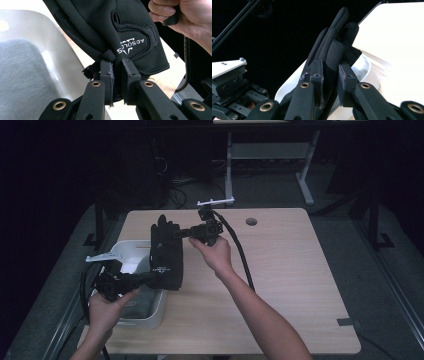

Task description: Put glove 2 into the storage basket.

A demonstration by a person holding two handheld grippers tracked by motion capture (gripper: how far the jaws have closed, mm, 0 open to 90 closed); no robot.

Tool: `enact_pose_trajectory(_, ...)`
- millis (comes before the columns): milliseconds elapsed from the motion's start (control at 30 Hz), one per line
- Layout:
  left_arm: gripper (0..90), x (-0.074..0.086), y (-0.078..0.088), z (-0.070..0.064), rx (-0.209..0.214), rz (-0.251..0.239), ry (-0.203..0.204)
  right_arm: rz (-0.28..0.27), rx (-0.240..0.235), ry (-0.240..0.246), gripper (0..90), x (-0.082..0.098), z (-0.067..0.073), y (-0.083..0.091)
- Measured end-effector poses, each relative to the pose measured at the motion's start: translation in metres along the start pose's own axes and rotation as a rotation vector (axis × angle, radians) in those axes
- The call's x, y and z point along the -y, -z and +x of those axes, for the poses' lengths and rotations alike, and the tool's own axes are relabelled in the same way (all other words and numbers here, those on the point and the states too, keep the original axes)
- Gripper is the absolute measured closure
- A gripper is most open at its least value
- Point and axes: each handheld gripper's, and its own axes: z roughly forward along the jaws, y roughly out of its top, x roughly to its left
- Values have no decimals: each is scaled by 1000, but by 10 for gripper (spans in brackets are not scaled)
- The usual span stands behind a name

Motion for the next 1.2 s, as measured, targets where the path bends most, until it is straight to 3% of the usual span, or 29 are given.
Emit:
enact_pose_trajectory(333,811,4,14,11,-12,-9,21,9,-12,6,764,-4,6,-19)
enact_pose_trajectory(767,813,12,31,27,-36,-1,44,18,-40,-19,762,0,6,-45)
enact_pose_trajectory(1200,813,28,48,49,-74,2,92,41,-58,-36,758,9,7,-77)
